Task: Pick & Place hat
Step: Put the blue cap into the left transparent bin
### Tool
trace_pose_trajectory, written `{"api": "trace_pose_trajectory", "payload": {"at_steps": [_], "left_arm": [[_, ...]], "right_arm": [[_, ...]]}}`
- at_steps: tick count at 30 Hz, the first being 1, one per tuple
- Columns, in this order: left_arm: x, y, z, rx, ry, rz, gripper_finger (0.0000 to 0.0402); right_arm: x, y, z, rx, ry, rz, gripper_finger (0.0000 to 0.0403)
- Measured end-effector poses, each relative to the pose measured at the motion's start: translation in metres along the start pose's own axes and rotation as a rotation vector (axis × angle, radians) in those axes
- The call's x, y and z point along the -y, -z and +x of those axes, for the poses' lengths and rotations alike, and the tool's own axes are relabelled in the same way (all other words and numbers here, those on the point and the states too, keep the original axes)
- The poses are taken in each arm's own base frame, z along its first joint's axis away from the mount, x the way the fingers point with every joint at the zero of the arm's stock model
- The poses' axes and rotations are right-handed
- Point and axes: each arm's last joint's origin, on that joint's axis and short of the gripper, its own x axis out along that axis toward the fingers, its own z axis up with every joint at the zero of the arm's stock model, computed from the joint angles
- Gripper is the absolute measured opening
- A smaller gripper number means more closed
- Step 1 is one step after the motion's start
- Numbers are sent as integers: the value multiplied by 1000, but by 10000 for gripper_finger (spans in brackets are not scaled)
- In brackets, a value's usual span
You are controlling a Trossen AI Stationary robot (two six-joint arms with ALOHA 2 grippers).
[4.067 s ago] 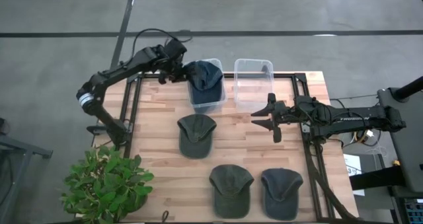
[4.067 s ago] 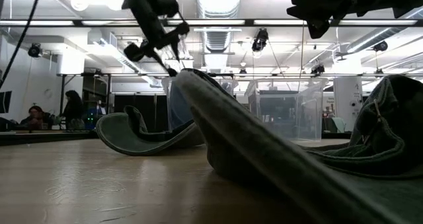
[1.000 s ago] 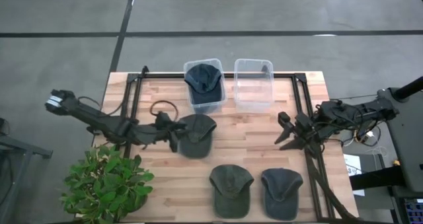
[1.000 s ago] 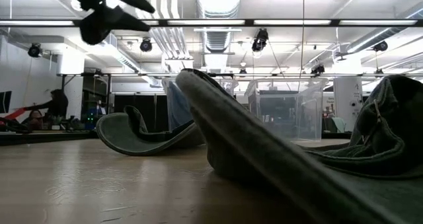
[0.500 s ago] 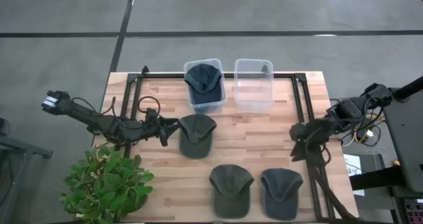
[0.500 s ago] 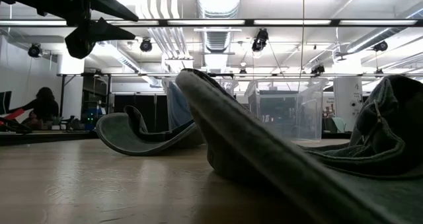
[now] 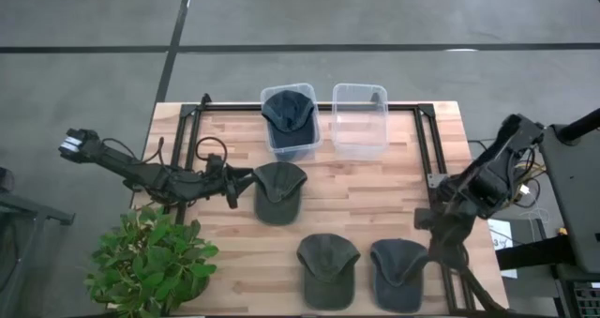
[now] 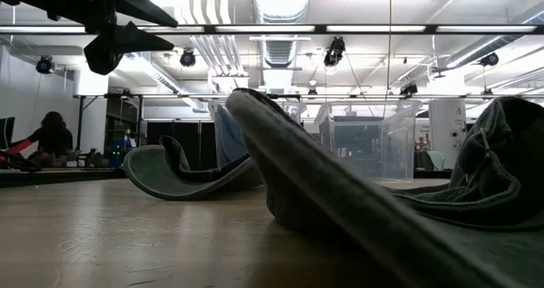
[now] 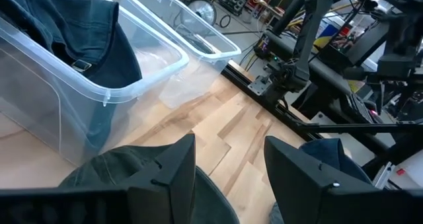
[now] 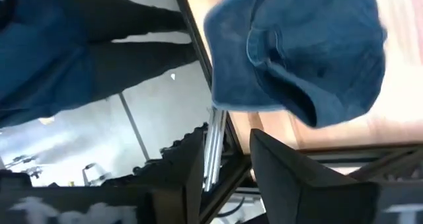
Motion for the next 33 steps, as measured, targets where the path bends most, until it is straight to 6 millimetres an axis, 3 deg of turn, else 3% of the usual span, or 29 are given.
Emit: {"api": "trace_pose_trajectory", "payload": {"at_steps": [9, 15, 33], "left_arm": [[1, 1, 0, -37, 41, -2, 172], [1, 1, 0, -44, 49, -6, 172], [1, 1, 0, -44, 48, -8, 172]], "right_arm": [[-12, -2, 24, -24, 30, 38, 110], [-15, -6, 36, -31, 68, 51, 136], [-13, -6, 43, -68, 126, 63, 331]]}}
